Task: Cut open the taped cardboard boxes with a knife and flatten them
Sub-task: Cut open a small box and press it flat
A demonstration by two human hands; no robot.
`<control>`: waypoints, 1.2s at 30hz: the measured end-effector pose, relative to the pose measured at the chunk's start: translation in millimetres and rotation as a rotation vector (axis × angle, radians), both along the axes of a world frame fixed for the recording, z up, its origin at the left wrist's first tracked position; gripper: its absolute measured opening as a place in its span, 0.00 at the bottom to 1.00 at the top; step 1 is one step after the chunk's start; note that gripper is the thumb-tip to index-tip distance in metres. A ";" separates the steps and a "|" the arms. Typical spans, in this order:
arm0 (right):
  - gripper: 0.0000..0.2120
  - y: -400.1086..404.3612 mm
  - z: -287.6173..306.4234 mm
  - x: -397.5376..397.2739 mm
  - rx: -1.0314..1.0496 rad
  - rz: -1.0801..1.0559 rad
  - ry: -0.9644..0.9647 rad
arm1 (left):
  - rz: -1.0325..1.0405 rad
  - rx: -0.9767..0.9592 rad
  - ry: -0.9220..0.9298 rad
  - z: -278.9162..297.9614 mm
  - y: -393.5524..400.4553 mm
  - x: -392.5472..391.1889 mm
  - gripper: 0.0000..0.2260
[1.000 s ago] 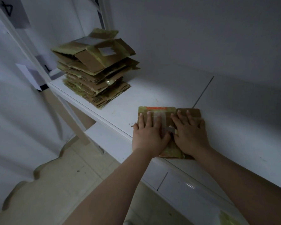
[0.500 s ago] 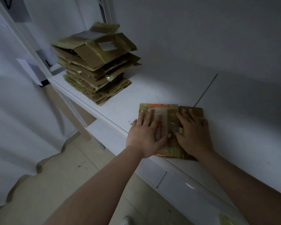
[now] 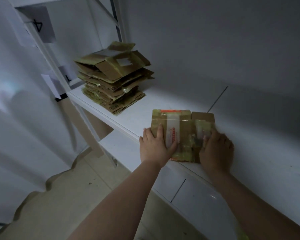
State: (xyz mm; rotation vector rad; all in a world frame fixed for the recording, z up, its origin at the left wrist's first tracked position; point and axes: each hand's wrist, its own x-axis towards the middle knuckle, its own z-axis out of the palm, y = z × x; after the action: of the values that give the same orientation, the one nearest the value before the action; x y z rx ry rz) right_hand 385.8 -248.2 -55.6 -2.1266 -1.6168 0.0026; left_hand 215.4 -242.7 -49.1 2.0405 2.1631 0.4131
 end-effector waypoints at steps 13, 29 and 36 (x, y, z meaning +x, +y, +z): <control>0.19 -3.7 35.2 -25.7 0.093 -0.122 0.201 | -0.274 0.287 0.055 46.1 29.2 -15.6 0.48; 0.22 174.6 191.3 -271.9 0.240 -0.112 0.353 | -0.403 0.499 0.135 223.0 228.7 -285.4 0.35; 0.19 228.1 209.7 -320.6 0.160 -0.115 0.262 | -0.461 0.360 0.055 241.0 295.6 -332.7 0.32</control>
State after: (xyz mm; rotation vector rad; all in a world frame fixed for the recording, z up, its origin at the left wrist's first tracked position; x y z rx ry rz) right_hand 65.2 -20.1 154.1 -1.9999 -1.2998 0.1066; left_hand -117.3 52.9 191.9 2.6746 1.6508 0.7260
